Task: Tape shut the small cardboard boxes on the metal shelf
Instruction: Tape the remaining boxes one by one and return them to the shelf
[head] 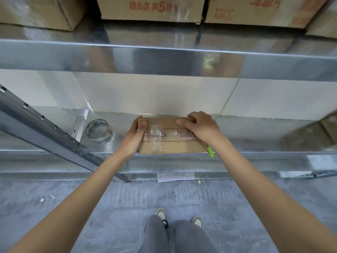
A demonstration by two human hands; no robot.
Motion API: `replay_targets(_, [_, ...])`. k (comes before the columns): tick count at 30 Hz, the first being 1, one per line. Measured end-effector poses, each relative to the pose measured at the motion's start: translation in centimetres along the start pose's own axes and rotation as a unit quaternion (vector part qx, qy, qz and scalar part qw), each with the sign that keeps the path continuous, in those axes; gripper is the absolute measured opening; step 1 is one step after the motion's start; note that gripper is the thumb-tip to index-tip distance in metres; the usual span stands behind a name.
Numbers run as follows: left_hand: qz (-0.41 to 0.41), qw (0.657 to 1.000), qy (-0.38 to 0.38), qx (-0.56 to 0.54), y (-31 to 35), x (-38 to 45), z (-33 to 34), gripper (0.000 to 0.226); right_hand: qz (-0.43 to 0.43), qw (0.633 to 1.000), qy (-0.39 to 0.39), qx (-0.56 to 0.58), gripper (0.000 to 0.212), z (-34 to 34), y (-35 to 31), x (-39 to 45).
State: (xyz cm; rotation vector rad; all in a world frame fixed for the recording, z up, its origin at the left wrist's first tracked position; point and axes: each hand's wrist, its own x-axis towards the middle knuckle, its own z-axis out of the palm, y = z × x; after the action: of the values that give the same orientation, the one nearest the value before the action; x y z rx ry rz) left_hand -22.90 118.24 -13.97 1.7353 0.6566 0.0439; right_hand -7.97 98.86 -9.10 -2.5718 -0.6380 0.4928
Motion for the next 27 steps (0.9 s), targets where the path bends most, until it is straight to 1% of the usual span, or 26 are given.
replay_targets(2, [-0.038, 0.999, -0.005, -0.003, -0.4, 0.4, 0.4, 0.058, 0.048, 0.994, -0.056, -0.085, 0.061, 1.5, -0.6, 0.6])
replay_targets(3, [-0.052, 0.999, -0.010, -0.010, -0.6, 0.6, 0.5, 0.058, 0.059, 0.987, -0.055, -0.141, 0.059, 2.4, -1.0, 0.8])
replay_targets(4, [-0.055, 0.998, -0.011, -0.017, -0.6, 0.7, 0.7, 0.056, 0.048, 0.980, -0.033, -0.189, 0.059, 3.2, -1.5, 0.9])
replay_targets(5, [-0.052, 0.998, -0.007, -0.025, -0.5, 0.8, 0.8, 0.054, 0.013, 0.976, 0.000, -0.216, 0.057, 3.9, -2.2, 1.0])
replay_targets(6, [-0.047, 0.998, -0.002, -0.035, -0.3, 0.8, 0.9, 0.051, -0.040, 0.976, 0.027, -0.213, 0.057, 4.6, -3.1, 1.1])
replay_targets(7, [-0.043, 0.998, 0.004, -0.046, -0.3, 0.9, 1.0, 0.049, -0.097, 0.977, 0.031, -0.186, 0.057, 5.2, -4.1, 1.1])
replay_targets(8, [-0.041, 0.998, 0.008, -0.055, -0.4, 1.0, 1.0, 0.046, -0.143, 0.978, 0.008, -0.151, 0.058, 5.9, -5.2, 1.0])
replay_targets(9, [-0.041, 0.997, 0.009, -0.058, -0.5, 1.2, 1.0, 0.044, -0.169, 0.977, -0.028, -0.129, 0.059, 6.6, -6.1, 0.9])
replay_targets(10, [-0.041, 0.997, 0.008, -0.061, -0.8, 1.4, 1.0, 0.042, -0.178, 0.973, -0.061, -0.132, 0.061, 7.3, -6.8, 0.8])
replay_targets(11, [-0.043, 0.997, 0.003, -0.065, -1.0, 1.6, 0.9, 0.040, -0.176, 0.969, -0.075, -0.154, 0.062, 7.9, -7.1, 0.6])
replay_targets(14, [-0.053, 0.995, -0.006, -0.078, -1.7, 2.2, 1.0, 0.037, -0.177, 0.963, -0.055, -0.196, 0.065, 8.6, -6.5, -1.2])
replay_targets(17, [-0.064, 0.994, 0.015, -0.086, -2.7, 2.6, 1.3, 0.027, -0.228, 0.959, -0.029, -0.169, 0.070, 9.9, -4.5, -6.6])
replay_targets(19, [-0.068, 0.995, 0.015, -0.075, -3.0, 2.8, 1.3, 0.026, -0.235, 0.960, -0.033, -0.152, 0.071, 10.8, -3.4, -9.7])
replay_targets(21, [-0.070, 0.995, 0.012, -0.071, -3.2, 2.7, 1.3, 0.027, -0.227, 0.959, -0.037, -0.164, 0.072, 11.5, -3.1, -10.6])
replay_targets(23, [-0.072, 0.995, 0.009, -0.061, -2.8, 2.6, 1.1, 0.028, -0.232, 0.959, -0.016, -0.163, 0.073, 11.5, -3.5, -10.2])
replay_targets(25, [-0.072, 0.995, -0.003, -0.063, -2.1, 2.5, 0.8, 0.030, -0.240, 0.961, 0.007, -0.134, 0.072, 10.2, -3.3, -9.5])
replay_targets(26, [-0.072, 0.995, -0.009, -0.065, -1.8, 2.4, 0.7, 0.035, -0.220, 0.966, 0.031, -0.133, 0.073, 9.2, -2.5, -8.9])
replay_targets(27, [-0.075, 0.995, -0.014, -0.067, -1.6, 2.3, 0.6, 0.039, -0.180, 0.974, 0.059, -0.125, 0.080, 8.1, -1.4, -8.3])
